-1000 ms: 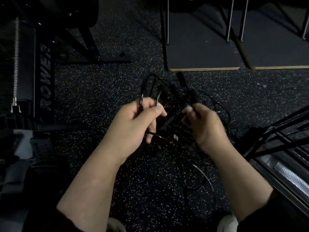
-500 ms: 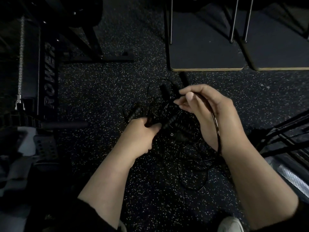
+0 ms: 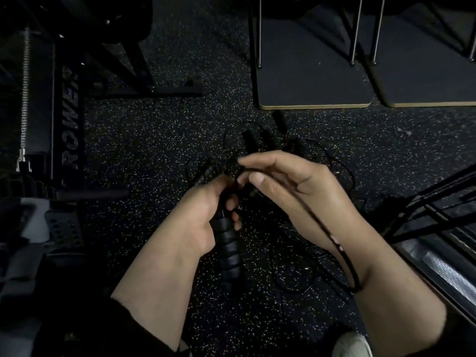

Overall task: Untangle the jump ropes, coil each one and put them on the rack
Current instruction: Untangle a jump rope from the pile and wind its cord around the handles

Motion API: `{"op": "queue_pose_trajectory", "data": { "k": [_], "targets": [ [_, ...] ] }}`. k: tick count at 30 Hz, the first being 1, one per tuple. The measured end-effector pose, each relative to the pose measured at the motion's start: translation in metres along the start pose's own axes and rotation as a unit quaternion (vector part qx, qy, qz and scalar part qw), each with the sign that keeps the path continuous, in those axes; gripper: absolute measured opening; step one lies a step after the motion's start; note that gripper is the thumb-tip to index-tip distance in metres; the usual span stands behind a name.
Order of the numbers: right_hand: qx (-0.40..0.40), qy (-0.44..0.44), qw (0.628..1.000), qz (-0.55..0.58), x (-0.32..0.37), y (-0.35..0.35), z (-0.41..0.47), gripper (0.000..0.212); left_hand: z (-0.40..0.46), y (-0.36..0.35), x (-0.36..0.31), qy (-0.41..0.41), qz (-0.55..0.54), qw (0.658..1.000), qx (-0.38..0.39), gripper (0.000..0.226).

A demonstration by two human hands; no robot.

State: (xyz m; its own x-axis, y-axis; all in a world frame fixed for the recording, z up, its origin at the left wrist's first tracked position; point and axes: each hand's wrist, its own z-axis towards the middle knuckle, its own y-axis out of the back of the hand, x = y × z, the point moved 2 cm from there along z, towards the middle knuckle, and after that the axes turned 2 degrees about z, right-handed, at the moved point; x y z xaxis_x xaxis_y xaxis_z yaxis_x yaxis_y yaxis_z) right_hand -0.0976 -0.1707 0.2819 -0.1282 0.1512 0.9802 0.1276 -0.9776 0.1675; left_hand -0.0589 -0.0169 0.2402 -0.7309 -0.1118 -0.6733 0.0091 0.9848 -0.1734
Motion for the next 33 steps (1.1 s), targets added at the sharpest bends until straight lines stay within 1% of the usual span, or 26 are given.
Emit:
{"op": "queue_pose_trajectory", "data": {
  "k": [2, 3, 5, 6, 8, 10, 12, 13, 14, 15, 17, 18, 20, 21, 22, 23, 24, 25, 27, 28, 30, 32, 33],
  "targets": [
    [0.005, -0.033, 0.999, -0.042, -0.009, 0.003, 0.002, 0.035, -0.003, -0.001, -0.003, -0.019, 0.030, 0.999, -0.003, 0.023],
    [-0.001, -0.061, 0.995, -0.076, -0.017, 0.006, 0.003, 0.036, -0.005, -0.001, -0.004, -0.031, 0.049, 0.998, 0.003, 0.022],
    [-0.024, -0.132, 0.983, -0.129, -0.039, 0.008, 0.005, 0.031, -0.009, -0.004, -0.006, -0.063, 0.101, 0.993, 0.026, 0.019],
    [-0.032, -0.163, 0.976, -0.142, -0.052, 0.008, 0.005, 0.030, -0.011, -0.005, -0.006, -0.082, 0.129, 0.987, 0.040, 0.020],
    [-0.038, -0.204, 0.968, -0.144, -0.078, 0.006, 0.003, 0.040, -0.017, -0.009, -0.008, -0.123, 0.173, 0.975, 0.066, 0.020],
    [-0.027, -0.226, 0.961, -0.158, -0.098, 0.006, 0.001, 0.053, -0.022, -0.010, -0.010, -0.157, 0.210, 0.960, 0.093, 0.021],
    [-0.022, -0.230, 0.958, -0.169, -0.112, 0.006, -0.001, 0.069, -0.029, -0.012, -0.013, -0.178, 0.242, 0.945, 0.127, 0.023],
    [-0.029, -0.230, 0.958, -0.168, -0.116, 0.006, -0.001, 0.075, -0.032, -0.012, -0.015, -0.186, 0.253, 0.939, 0.142, 0.025],
    [-0.043, -0.236, 0.956, -0.172, -0.124, 0.007, 0.001, 0.076, -0.035, -0.013, -0.016, -0.192, 0.260, 0.934, 0.155, 0.026],
    [-0.058, -0.240, 0.953, -0.173, -0.128, 0.008, 0.002, 0.072, -0.037, -0.013, -0.017, -0.198, 0.265, 0.929, 0.165, 0.028],
    [-0.099, -0.236, 0.951, -0.176, -0.144, 0.012, 0.004, 0.056, -0.042, -0.013, -0.018, -0.209, 0.274, 0.921, 0.180, 0.030],
    [-0.121, -0.249, 0.941, -0.196, -0.152, 0.015, 0.003, 0.048, -0.043, -0.013, -0.018, -0.213, 0.275, 0.919, 0.186, 0.030],
    [-0.141, -0.283, 0.905, -0.285, -0.159, 0.017, -0.004, 0.036, -0.045, -0.010, -0.018, -0.224, 0.260, 0.920, 0.190, 0.031],
    [-0.149, -0.284, 0.892, -0.320, -0.157, 0.016, -0.009, 0.031, -0.045, -0.009, -0.019, -0.229, 0.247, 0.924, 0.183, 0.032],
    [-0.160, -0.284, 0.889, -0.322, -0.156, 0.016, -0.012, 0.030, -0.044, -0.007, -0.020, -0.232, 0.238, 0.929, 0.166, 0.032],
    [-0.175, -0.292, 0.895, -0.288, -0.151, 0.015, -0.015, 0.038, -0.043, -0.005, -0.021, -0.232, 0.232, 0.934, 0.143, 0.031],
    [-0.194, -0.321, 0.894, -0.245, -0.149, 0.016, -0.015, 0.049, -0.040, -0.003, -0.022, -0.228, 0.231, 0.939, 0.116, 0.028],
    [-0.198, -0.363, 0.880, -0.233, -0.148, 0.019, -0.015, 0.058, -0.036, 0.000, -0.022, -0.221, 0.233, 0.943, 0.086, 0.025],
    [-0.176, -0.448, 0.845, -0.233, -0.146, 0.028, -0.015, 0.063, -0.026, 0.008, -0.021, -0.190, 0.252, 0.949, 0.007, 0.022],
    [-0.165, -0.482, 0.836, -0.202, -0.146, 0.031, -0.016, 0.061, -0.021, 0.013, -0.019, -0.169, 0.257, 0.951, -0.035, 0.025],
    [-0.170, -0.525, 0.831, -0.074, -0.146, 0.034, -0.018, 0.046, -0.011, 0.023, -0.015, -0.135, 0.227, 0.960, -0.094, 0.036],
    [-0.172, -0.526, 0.833, 0.023, -0.136, 0.035, -0.016, 0.030, -0.005, 0.030, -0.012, -0.113, 0.168, 0.972, -0.117, 0.041],
    [-0.171, -0.512, 0.840, 0.057, -0.129, 0.036, -0.013, 0.024, -0.003, 0.031, -0.011, -0.102, 0.146, 0.976, -0.122, 0.041]
  ]
}}
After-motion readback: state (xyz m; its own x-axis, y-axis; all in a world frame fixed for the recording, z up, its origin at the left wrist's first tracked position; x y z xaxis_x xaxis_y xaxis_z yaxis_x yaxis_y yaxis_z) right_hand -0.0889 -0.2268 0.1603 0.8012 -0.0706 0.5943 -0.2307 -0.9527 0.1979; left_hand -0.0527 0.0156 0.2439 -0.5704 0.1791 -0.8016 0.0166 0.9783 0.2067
